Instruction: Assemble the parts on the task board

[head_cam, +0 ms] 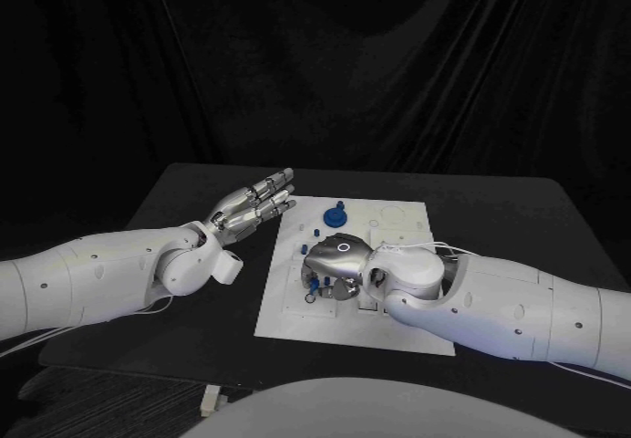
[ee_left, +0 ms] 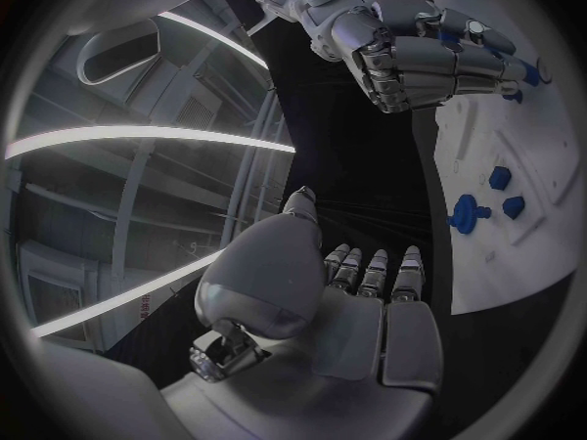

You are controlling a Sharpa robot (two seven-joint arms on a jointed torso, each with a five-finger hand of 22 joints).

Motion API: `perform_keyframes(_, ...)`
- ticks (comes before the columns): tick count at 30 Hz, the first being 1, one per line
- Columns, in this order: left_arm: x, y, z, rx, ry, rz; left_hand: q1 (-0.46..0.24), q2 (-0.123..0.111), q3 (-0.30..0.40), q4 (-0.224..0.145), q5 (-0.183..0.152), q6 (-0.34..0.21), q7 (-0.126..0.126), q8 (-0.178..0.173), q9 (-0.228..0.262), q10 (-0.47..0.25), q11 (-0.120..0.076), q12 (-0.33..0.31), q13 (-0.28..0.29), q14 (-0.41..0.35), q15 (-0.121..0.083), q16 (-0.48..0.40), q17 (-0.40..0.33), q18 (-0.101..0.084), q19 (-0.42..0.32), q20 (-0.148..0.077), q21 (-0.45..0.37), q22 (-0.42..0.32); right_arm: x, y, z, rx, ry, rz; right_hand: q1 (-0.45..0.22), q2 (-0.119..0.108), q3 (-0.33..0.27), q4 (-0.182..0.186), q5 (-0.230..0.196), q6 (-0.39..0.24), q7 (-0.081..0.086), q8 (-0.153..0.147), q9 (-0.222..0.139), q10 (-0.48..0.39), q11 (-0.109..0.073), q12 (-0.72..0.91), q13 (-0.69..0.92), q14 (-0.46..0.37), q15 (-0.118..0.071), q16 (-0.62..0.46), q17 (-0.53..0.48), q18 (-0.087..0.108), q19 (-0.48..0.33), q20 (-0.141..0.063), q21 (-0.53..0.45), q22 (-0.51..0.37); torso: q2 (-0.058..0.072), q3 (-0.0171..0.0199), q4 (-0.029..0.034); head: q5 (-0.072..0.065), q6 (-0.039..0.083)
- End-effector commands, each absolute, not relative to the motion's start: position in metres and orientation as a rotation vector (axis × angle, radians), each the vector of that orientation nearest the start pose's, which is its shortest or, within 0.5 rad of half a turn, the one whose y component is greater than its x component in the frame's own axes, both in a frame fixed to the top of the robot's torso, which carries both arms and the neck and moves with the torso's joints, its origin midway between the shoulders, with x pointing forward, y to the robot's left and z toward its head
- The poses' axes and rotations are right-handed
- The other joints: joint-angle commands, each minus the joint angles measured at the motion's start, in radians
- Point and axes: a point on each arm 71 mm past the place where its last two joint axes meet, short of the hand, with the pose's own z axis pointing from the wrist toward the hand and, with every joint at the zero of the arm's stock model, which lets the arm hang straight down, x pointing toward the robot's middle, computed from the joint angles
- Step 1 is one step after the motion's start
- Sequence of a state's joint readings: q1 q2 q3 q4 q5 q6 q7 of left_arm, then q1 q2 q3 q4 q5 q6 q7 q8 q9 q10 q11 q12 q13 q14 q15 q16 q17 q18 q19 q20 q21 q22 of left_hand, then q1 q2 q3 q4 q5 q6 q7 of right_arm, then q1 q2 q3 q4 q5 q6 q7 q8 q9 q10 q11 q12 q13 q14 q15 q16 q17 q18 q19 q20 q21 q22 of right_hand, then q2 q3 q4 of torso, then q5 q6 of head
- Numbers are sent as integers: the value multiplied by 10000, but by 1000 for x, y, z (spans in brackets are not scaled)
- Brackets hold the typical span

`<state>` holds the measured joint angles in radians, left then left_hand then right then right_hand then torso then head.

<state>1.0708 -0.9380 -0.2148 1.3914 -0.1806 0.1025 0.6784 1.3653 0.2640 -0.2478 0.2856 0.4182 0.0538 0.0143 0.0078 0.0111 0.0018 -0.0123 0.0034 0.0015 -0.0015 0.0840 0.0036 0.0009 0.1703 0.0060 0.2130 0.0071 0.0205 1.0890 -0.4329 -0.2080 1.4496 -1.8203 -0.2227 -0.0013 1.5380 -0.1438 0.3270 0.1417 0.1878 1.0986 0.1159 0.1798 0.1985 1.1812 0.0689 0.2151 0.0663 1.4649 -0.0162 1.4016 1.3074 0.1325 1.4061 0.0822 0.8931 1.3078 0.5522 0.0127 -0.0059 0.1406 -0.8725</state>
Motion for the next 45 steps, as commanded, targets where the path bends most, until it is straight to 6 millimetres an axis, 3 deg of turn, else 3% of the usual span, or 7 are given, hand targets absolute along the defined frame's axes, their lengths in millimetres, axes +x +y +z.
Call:
perform_keyframes(1,436,279,-278,-9062,15256,-17737,-76,6,16,66,-53,19,41,43,6,-18,1,-34,-15,15,-73,-36,-9,88,-2,-43,-14,-7,392,-4,-285,-8870,16790,8960,6,-76,56,-23,40,-61,3,-54,2,242,-152,-44,15,502,-70,-35,568,-181,-44,-33,-37,1114,6,1,-8,-4,-1)
perform_keyframes(36,436,276,-280,-9113,15425,-17873,-7,68,74,0,114,79,77,56,17,-18,13,-34,-15,15,-43,-36,-9,88,4,-24,-8,6,385,5,-303,-8888,17295,8951,69,-131,164,-152,-15,-240,63,-216,6,264,-118,-126,37,472,-46,-89,516,-164,-104,-20,-156,1088,0,0,-8,-52,-1)
perform_keyframes(45,436,276,-280,-9134,15473,-17890,13,73,85,-12,134,94,84,59,20,-18,17,-34,-15,15,-35,-36,-9,88,6,-19,-7,9,384,3,-304,-9077,17413,8741,22,-224,222,-231,-53,-453,166,-394,5,-45,11,-286,37,381,62,-230,371,-120,-274,48,-528,1009,-3,0,-8,-62,-1)
